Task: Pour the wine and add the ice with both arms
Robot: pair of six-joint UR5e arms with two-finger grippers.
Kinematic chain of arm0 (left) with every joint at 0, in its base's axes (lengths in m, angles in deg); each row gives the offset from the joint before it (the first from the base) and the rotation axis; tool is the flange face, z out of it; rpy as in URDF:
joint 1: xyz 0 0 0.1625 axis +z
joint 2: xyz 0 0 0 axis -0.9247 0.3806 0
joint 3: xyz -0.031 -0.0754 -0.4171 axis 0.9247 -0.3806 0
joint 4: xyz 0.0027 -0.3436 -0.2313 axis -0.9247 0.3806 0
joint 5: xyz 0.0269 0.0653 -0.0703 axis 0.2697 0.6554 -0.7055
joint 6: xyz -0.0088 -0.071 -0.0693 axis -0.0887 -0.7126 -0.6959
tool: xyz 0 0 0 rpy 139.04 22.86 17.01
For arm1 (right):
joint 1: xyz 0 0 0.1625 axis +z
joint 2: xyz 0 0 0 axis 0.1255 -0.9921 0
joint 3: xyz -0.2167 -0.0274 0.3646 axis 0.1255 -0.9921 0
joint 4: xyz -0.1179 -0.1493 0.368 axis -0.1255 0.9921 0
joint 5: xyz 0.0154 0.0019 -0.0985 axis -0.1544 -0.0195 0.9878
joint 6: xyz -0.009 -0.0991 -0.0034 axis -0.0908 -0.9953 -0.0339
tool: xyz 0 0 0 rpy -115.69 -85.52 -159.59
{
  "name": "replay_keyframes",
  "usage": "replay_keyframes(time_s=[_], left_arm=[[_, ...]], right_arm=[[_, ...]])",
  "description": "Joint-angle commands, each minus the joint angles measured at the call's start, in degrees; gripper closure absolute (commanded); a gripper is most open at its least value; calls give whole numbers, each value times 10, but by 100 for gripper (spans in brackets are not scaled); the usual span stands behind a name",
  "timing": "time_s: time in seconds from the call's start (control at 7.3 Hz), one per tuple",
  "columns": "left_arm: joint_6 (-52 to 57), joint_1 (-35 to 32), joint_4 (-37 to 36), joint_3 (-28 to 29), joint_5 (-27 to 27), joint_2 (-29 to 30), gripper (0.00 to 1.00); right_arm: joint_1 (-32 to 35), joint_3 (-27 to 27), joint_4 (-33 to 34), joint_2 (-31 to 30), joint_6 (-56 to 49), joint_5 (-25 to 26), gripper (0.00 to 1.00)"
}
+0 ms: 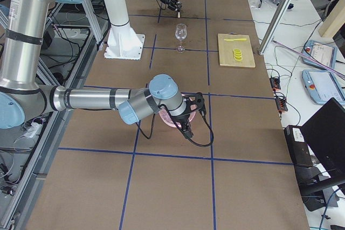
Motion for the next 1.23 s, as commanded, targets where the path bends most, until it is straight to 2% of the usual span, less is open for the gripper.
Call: replay_keyframes(time_s=[0.0, 0.68, 0.82, 1.1], left_arm=[[0, 8, 0, 7, 1, 6, 46], [-1, 14, 0, 7, 0, 7, 53], [0, 13, 1, 7, 1, 7, 63], [0, 13, 12, 7, 2, 7, 88]], right_arm=[[1, -1, 0, -1, 0, 0, 0], [1, 0, 0, -3, 0, 0, 0], [1, 0, 0, -3, 0, 0, 0], [1, 0, 0, -3, 0, 0, 0]])
